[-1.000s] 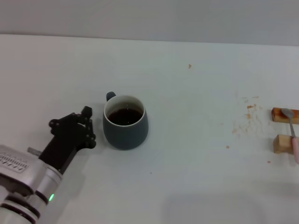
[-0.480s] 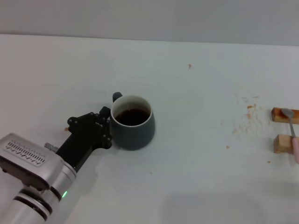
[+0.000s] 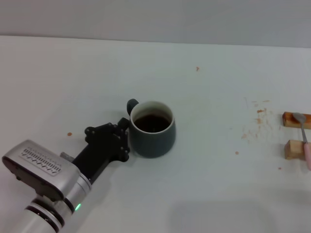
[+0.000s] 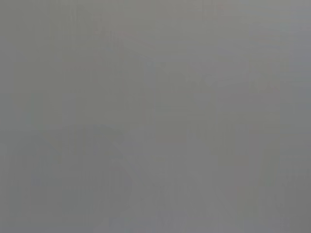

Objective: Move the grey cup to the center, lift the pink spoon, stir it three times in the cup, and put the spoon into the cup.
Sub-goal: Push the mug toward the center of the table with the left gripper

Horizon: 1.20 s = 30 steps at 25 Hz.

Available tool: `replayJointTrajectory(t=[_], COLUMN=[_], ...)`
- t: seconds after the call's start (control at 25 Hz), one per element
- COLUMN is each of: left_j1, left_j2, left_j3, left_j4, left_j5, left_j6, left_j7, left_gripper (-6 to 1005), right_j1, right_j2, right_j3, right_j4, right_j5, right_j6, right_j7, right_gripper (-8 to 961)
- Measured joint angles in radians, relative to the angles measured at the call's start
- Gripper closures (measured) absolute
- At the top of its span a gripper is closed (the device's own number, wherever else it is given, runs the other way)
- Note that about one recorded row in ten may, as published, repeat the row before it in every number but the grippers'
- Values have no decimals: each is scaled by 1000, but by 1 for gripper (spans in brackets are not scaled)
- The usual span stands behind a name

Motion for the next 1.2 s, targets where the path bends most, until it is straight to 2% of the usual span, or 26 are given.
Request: replayJointTrajectory(t=[0.4, 0.8, 1.2], left_j1=[-32, -47, -77], left_j2=[0, 0, 0], left_j3=[57, 32, 22], left_j4=[-26, 12, 0], left_j5=[0, -8, -2], left_j6=[-34, -40, -76], left_j7=[5, 8, 1], left_gripper=[1001, 1001, 1001], right_j1=[0, 0, -1], right_j2=[0, 0, 0], right_j3=[0, -2, -2], right_j4=[-2, -2, 0], right_j5=[0, 0, 0], right_j6=[4, 8, 3], right_j7=[0, 0, 0], right_gripper=[183, 183, 184])
